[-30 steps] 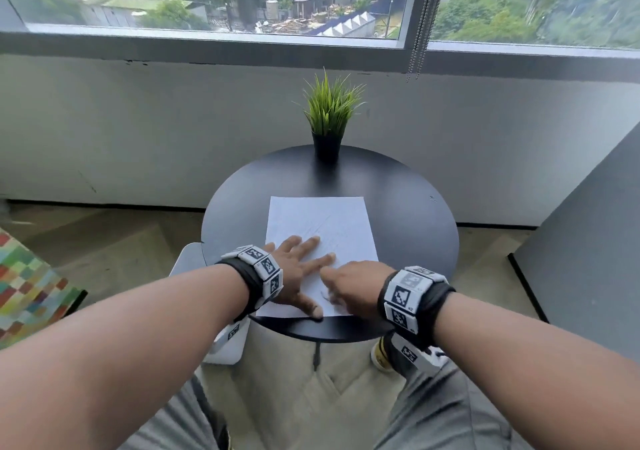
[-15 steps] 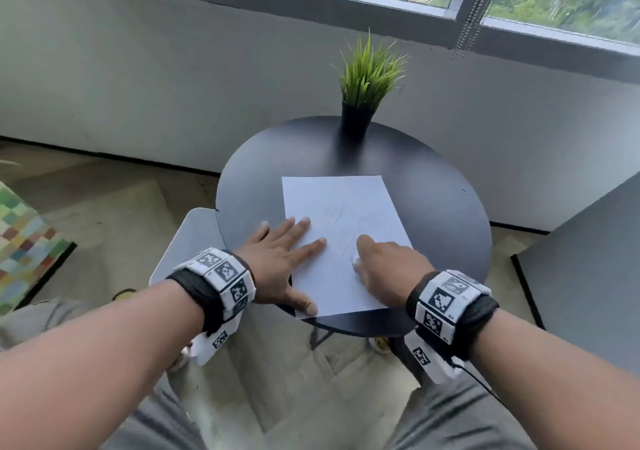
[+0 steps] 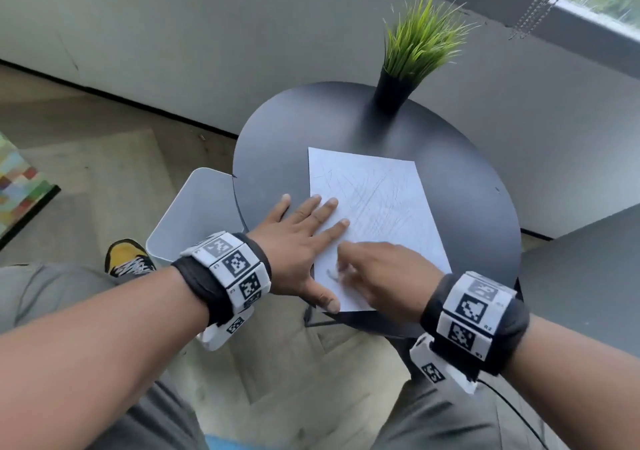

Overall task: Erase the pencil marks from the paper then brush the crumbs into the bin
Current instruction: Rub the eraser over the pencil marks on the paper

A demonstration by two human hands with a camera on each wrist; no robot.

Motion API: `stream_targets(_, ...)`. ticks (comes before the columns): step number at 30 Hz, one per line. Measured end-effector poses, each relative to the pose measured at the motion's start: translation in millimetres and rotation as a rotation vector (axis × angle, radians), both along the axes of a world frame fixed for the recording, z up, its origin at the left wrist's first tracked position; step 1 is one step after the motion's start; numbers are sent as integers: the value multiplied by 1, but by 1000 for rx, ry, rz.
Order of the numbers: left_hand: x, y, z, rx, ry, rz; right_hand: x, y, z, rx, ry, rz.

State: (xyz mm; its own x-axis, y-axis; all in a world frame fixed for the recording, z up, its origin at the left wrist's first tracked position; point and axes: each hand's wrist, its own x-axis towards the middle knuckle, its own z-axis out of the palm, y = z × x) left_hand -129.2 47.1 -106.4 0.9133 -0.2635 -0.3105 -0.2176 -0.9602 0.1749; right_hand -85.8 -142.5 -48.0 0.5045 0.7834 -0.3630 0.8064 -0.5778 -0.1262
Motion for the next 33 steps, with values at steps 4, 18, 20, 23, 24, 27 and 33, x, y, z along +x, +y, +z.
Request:
stream_targets(4,-1,1,-1,-18,-6,14,40,4,-2,61,-103,-180)
stream_targets(18,1,1,-1,-42,-7,30,34,17,-2,13,-10,-56)
stream_targets(20,0,1,-2,-36,-14,28,44,15,-2,33,-94,-128)
stream_targets(23,-2,0,-2,-39,-11,29,2,16,-7,87,-11,132)
stream_targets(24,-2,0,-2,-42,-5,31,-3,14,-8,84,27,173)
stream_targets(27,1,1,-1,-51,-15,35,40,13,1,61,-31,-60)
stream_targets(33,-1,-2,1,-47,6,41,-5,9,0,58,6,233)
